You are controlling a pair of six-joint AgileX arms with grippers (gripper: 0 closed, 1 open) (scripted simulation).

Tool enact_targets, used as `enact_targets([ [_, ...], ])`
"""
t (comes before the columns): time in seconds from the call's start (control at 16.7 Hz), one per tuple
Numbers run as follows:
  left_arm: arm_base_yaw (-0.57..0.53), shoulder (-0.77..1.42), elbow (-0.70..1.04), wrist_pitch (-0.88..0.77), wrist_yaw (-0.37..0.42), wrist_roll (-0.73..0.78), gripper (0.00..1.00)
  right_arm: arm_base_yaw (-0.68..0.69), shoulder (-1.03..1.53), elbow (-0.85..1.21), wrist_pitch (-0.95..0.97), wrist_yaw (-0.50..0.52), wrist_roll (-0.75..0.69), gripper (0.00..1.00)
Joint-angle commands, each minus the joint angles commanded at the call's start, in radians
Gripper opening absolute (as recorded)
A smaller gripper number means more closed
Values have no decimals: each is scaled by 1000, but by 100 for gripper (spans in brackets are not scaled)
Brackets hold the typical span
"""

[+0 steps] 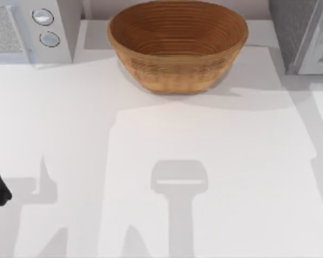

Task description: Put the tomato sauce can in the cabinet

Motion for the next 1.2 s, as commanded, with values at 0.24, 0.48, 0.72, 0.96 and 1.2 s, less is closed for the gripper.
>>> enact_targets([
  [0.24,0,0,0,0,0,0,100,-22,62,67,29,-20,-1,0],
  [0.48,0,0,0,0,0,0,100,-22,62,67,29,-20,-1,8],
  [0.72,0,0,0,0,0,0,100,-22,62,67,29,-20,-1,38],
  [0.96,0,0,0,0,0,0,100,-22,62,67,29,-20,-1,68],
  [1.2,0,0,0,0,0,0,100,-22,62,67,29,-20,-1,98],
])
